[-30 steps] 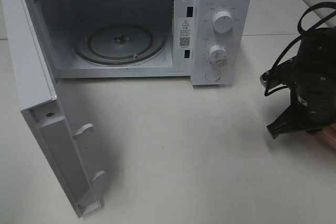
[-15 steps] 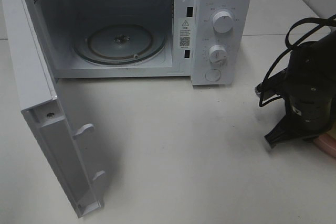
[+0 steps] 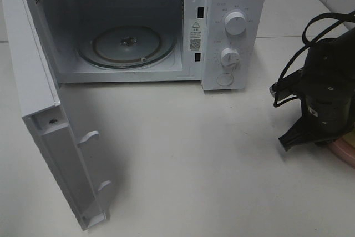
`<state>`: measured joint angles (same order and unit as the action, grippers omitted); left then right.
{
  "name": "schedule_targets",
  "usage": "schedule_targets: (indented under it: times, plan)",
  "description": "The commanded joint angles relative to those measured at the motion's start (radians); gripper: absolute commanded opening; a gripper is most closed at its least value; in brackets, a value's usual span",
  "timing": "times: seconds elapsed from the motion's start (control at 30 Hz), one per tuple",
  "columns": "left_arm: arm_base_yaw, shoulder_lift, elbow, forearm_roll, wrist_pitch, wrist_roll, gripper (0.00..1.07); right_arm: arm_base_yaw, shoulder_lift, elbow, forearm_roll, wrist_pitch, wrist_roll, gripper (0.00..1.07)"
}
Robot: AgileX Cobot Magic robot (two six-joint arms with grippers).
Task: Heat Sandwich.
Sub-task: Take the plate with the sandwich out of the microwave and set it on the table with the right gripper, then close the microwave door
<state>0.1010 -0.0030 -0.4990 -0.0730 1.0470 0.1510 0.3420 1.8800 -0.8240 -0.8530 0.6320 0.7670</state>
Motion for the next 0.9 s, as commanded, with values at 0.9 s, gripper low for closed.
schedule_targets:
  times: [0.9]
  plan:
    - [0.004,-0.022,0.003,-0.002,-0.009,-0.003,0.98,-0.003,-0.342,-0.004,0.526,0.015,-0.459,0.76]
